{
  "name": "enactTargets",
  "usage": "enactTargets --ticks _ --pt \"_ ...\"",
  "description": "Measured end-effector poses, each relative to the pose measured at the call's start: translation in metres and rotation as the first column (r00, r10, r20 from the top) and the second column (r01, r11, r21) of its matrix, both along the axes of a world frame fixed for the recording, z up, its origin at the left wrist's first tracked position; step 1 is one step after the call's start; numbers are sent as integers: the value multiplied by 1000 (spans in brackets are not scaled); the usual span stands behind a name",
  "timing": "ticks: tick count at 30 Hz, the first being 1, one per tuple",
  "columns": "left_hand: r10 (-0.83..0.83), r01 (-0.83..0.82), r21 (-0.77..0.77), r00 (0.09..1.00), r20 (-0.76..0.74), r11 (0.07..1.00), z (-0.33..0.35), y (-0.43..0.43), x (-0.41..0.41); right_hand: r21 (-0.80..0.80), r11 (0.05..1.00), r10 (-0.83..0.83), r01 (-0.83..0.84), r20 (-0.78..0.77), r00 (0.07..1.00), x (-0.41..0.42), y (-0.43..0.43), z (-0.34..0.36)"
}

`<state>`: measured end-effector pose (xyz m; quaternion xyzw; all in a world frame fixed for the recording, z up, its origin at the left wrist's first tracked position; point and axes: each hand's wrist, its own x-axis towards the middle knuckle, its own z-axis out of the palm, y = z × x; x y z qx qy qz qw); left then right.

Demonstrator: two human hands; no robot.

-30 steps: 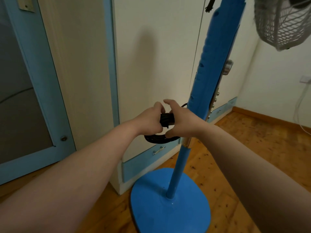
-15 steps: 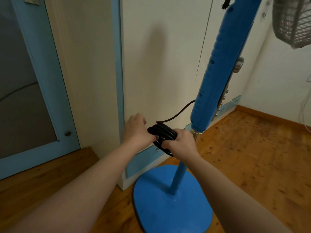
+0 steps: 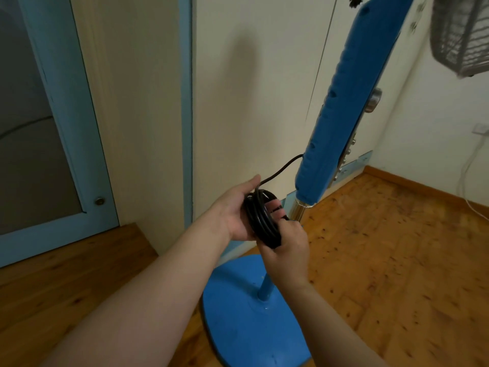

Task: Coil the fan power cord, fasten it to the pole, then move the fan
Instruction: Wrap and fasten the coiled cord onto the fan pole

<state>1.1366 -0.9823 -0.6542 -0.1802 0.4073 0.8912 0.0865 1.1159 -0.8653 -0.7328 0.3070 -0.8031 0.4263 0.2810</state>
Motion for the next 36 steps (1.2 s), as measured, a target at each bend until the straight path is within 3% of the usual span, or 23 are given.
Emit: enactTargets --ticks 5,7,9,11,13,14,15,18,22,28,33,36 --pt "42 -45 -111 999 -31 993 10 4 -3 101 989 112 -109 -25 993 -11 6 0" --pt "71 -86 -196 994 -81 977 9 4 -2 189 959 204 -213 70 977 -11 8 -5" --pt "73 -122 -357 987 -146 926 3 2 -1 154 943 250 -294 250 935 -7 11 -2" --pt "51 -170 -528 971 -232 832 -6 0 -1 -80 952 296 -295 492 819 -6 7 13" --pt "6 -197 -651 959 -284 733 -11 -1 0 -368 919 383 -142 748 541 -12 1 37" --pt "-21 -198 -691 955 -296 695 -12 0 1 -390 917 390 -87 825 408 -16 2 47" --pt "-45 -198 -718 952 -304 667 -12 2 3 -356 929 368 -99 864 344 -20 2 56" --pt "-98 -189 -774 946 -308 604 -15 5 6 -301 940 338 -159 881 332 -35 -6 65" --pt "-71 -214 -740 940 -334 638 -19 5 6 -418 893 443 -166 881 166 -40 -15 76" --pt "-146 -73 -799 969 -198 597 -12 -4 -4 -460 881 471 -109 835 282 -39 -19 70" --pt "-101 38 -479 989 -105 877 6 -2 -19 -449 873 488 -192 780 391 -38 -13 74" --pt "44 -85 -506 995 -92 859 9 8 -26 -384 900 434 -206 751 498 -40 -12 76"
